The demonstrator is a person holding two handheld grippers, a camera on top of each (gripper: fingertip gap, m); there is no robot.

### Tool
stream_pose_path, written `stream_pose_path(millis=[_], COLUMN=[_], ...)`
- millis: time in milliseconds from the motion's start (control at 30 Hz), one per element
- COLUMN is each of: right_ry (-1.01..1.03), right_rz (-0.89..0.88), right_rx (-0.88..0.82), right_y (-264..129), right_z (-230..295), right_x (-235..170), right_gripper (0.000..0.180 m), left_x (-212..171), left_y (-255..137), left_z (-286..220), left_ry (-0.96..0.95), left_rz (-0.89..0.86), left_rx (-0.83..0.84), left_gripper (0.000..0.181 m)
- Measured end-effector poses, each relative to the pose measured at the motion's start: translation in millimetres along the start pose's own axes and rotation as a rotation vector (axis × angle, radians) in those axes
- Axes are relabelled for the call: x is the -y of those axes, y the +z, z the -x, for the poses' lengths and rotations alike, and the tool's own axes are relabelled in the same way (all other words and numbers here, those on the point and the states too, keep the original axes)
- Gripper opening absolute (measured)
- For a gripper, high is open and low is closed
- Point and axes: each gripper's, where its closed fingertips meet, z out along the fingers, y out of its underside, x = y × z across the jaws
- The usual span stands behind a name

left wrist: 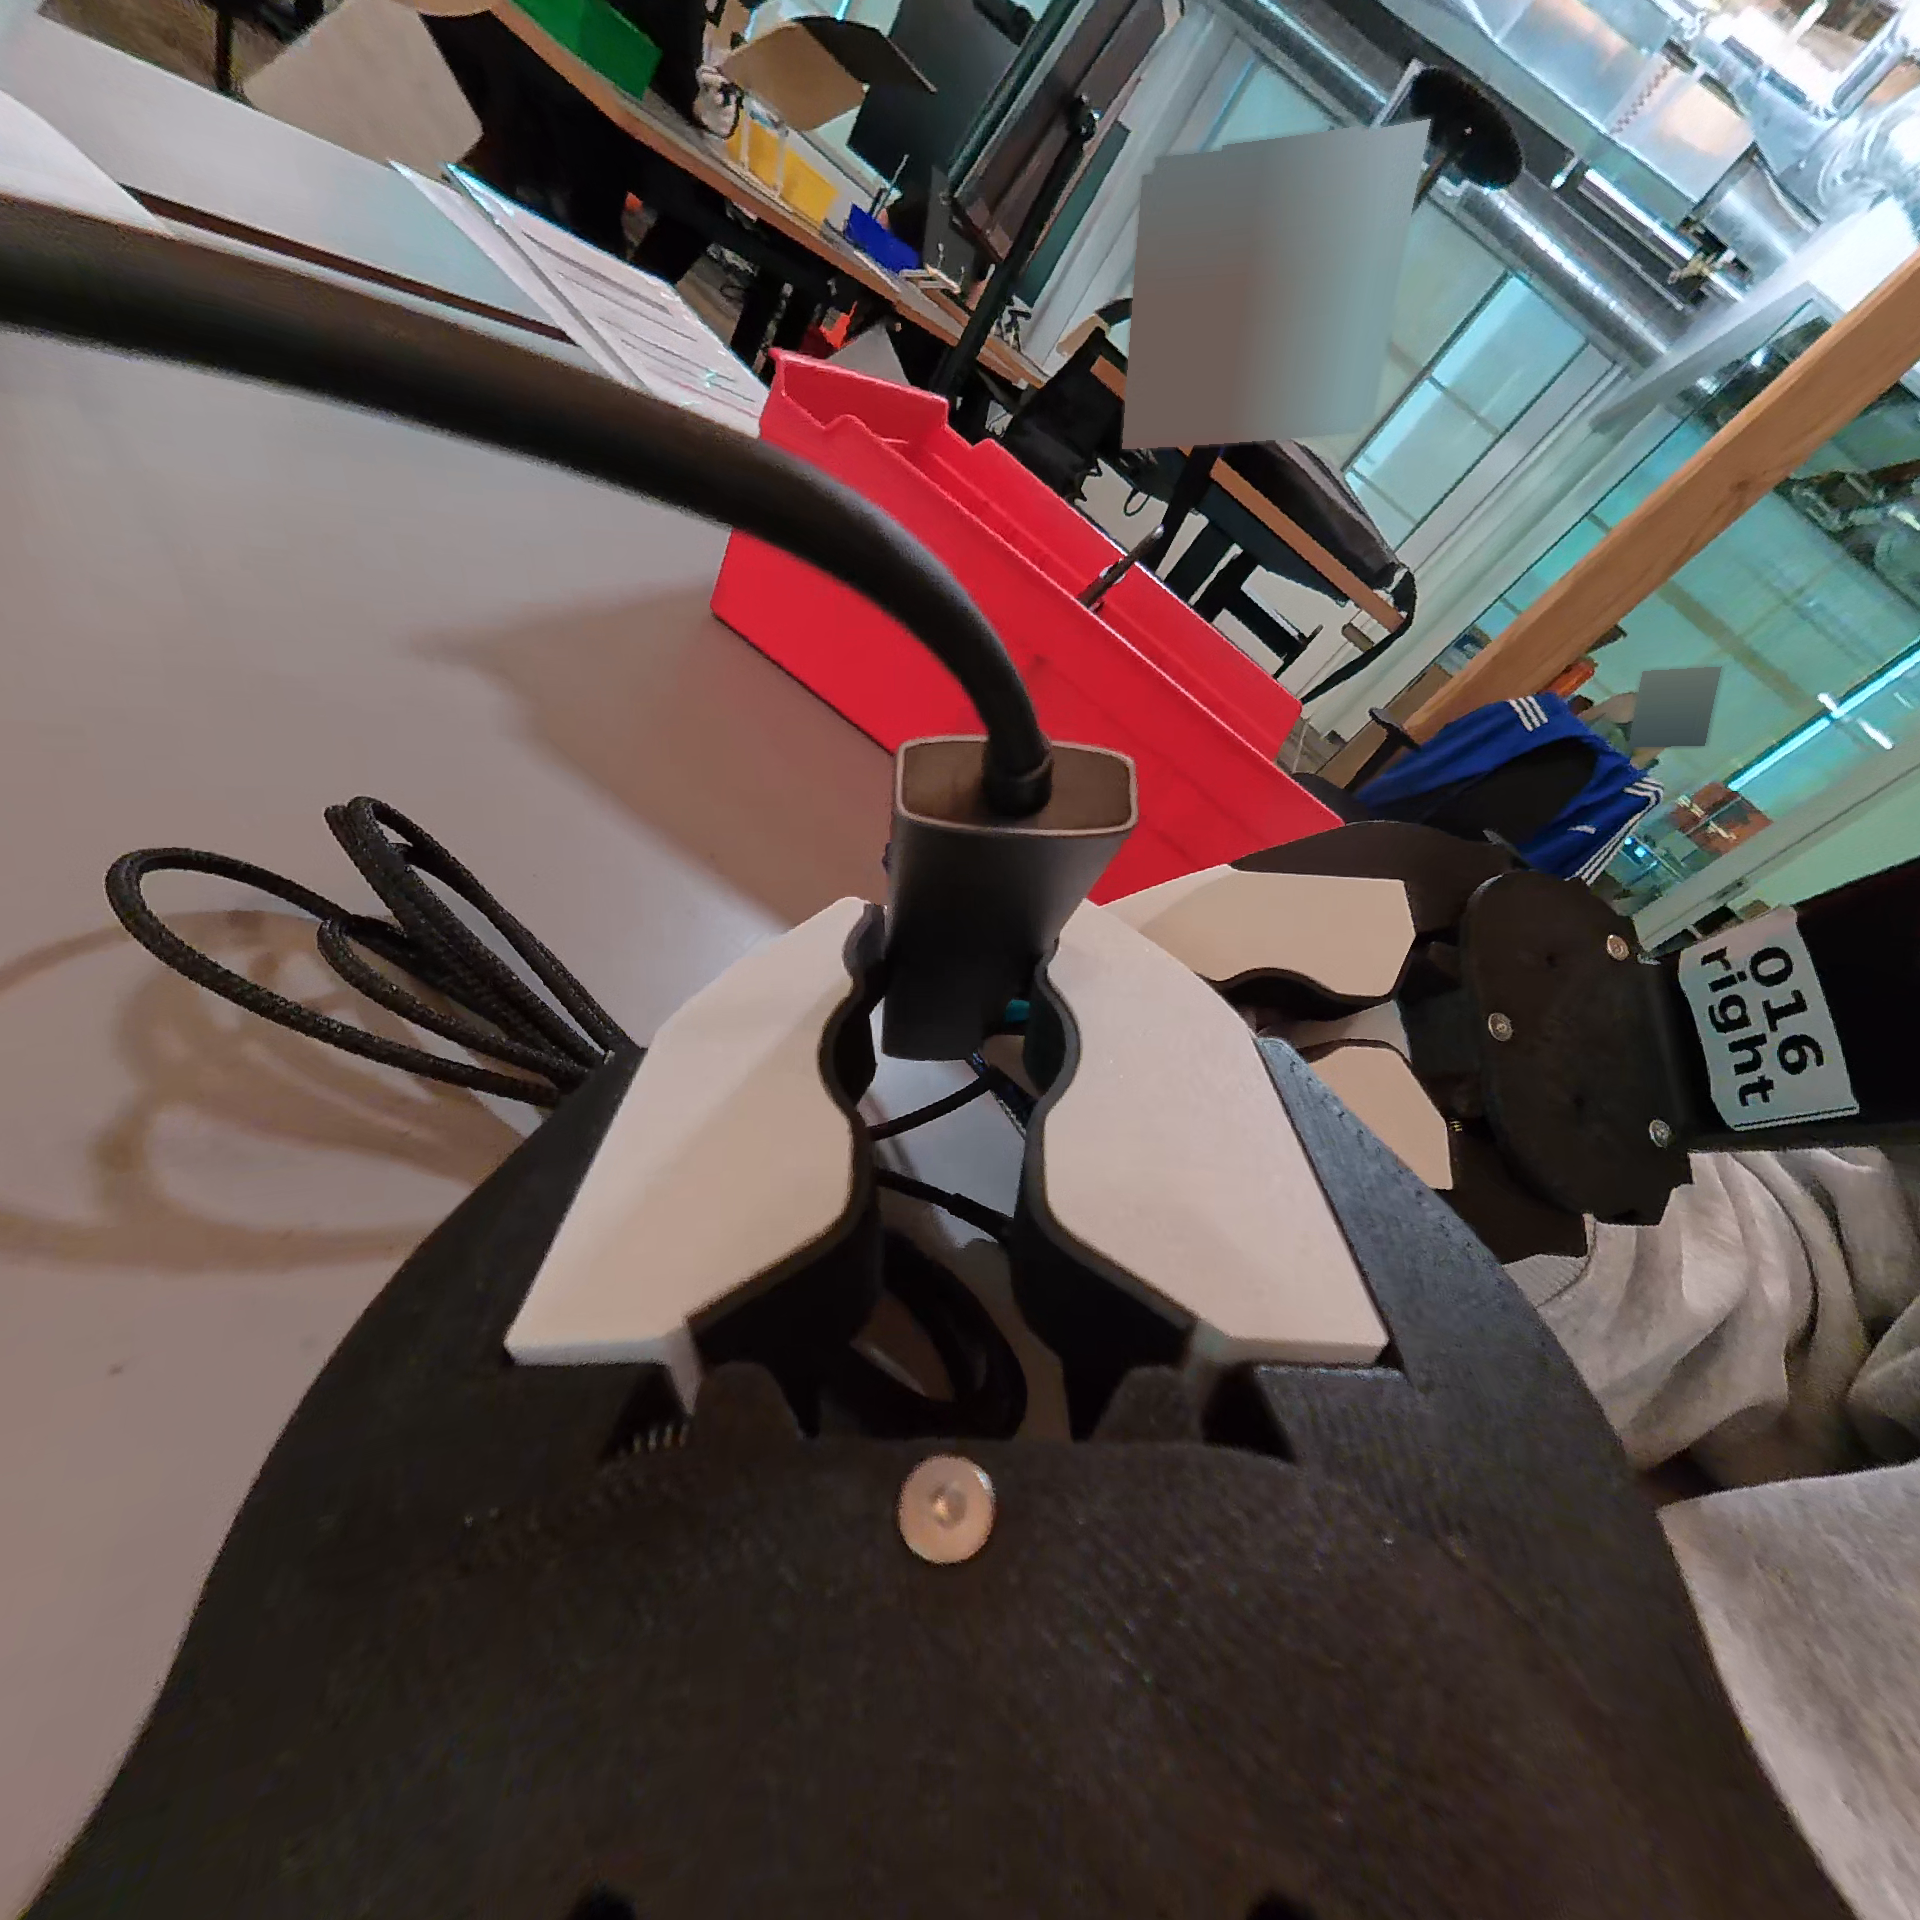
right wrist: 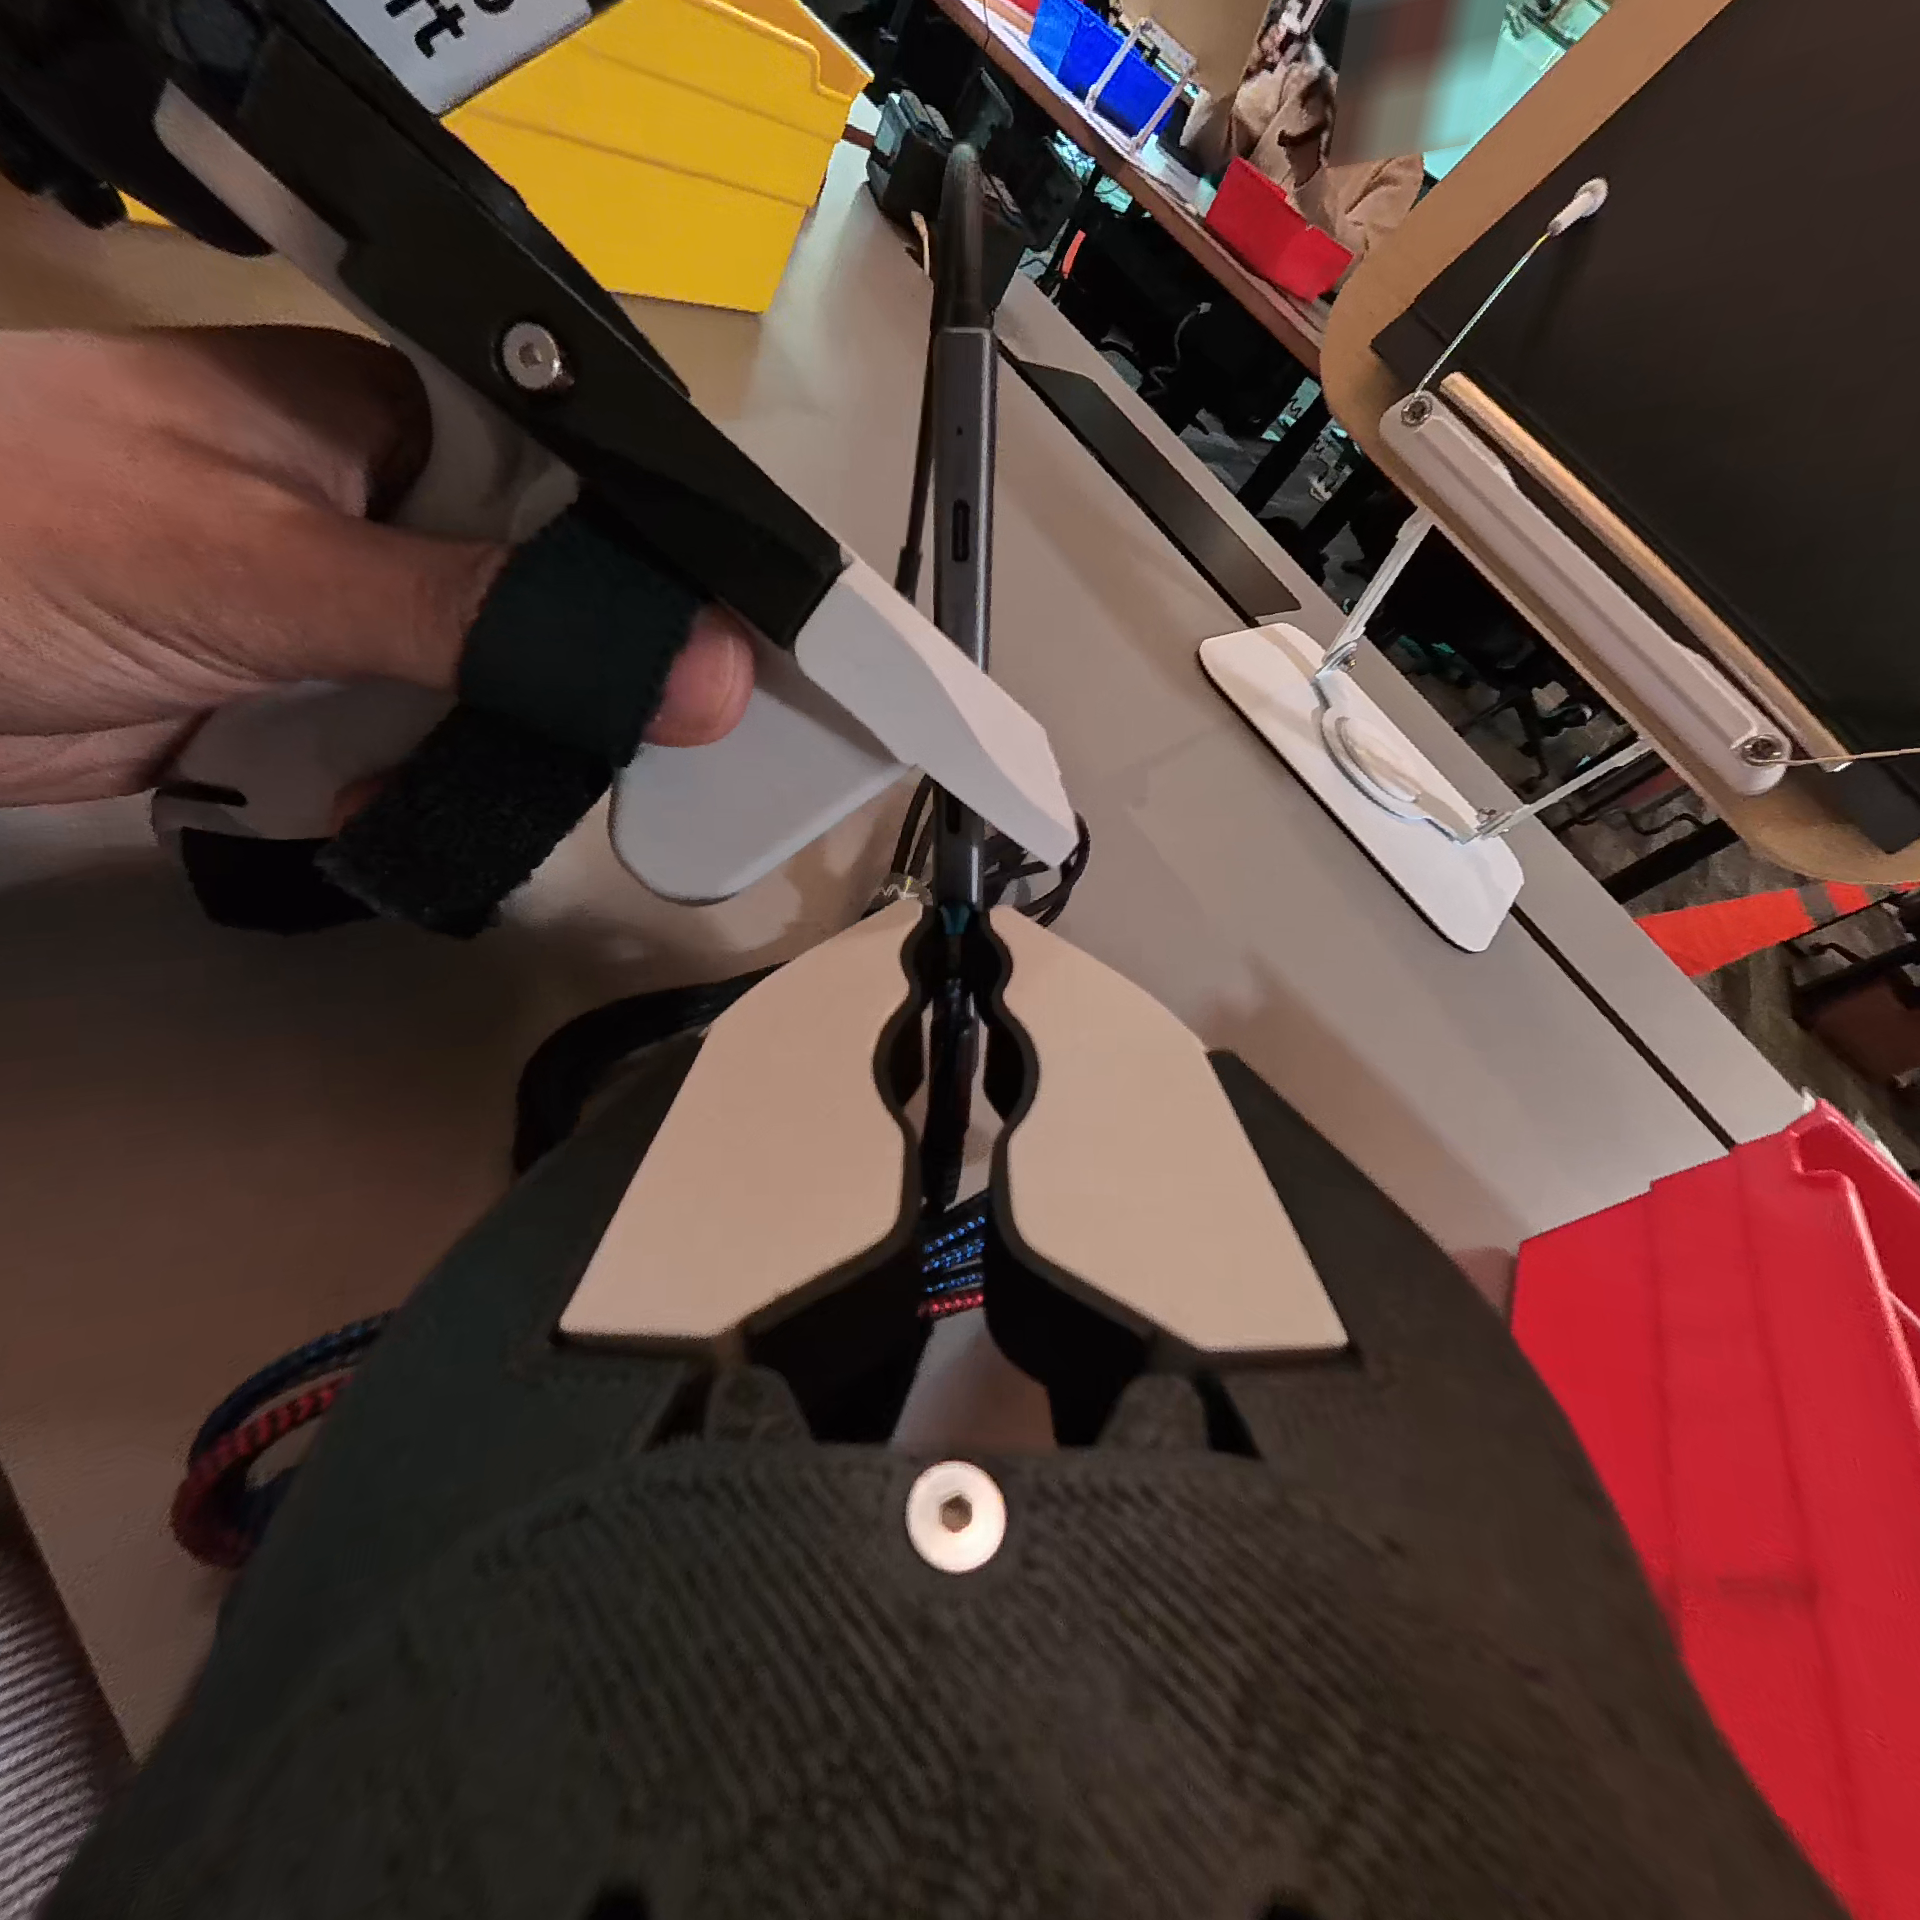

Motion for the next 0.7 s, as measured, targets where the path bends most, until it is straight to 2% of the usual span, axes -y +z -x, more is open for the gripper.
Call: stream_pose_path(millis=[267,500,633,700], right_ry=[0.06,0.049,-0.021,-0.024], right_rz=[0.002,0.021,0.057,0.068], right_rx=[0.038,0.05,0.053,0.059], right_y=[1.5,2.3,2.8,3.8], right_z=[1.2,2.2,4.5,5.4], right_x=[-3.7,-3.0,-4.7,-5.5], right_gripper=[0.007,0.007,0.007,0.007], left_x=[-3.4,-2.1,-5.0,-5.3], left_y=[1.4,2.4,3.0,3.0], left_z=[2.3,7.2,10.6,13.1], left_ry=[-0.023,-0.007,-0.1,-0.05], left_rz=[0.021,0.008,0.021,0.034], left_rx=[-0.003,0.06,0.03,0.075], left_gripper=[0.027,0.026,0.025,0.025])
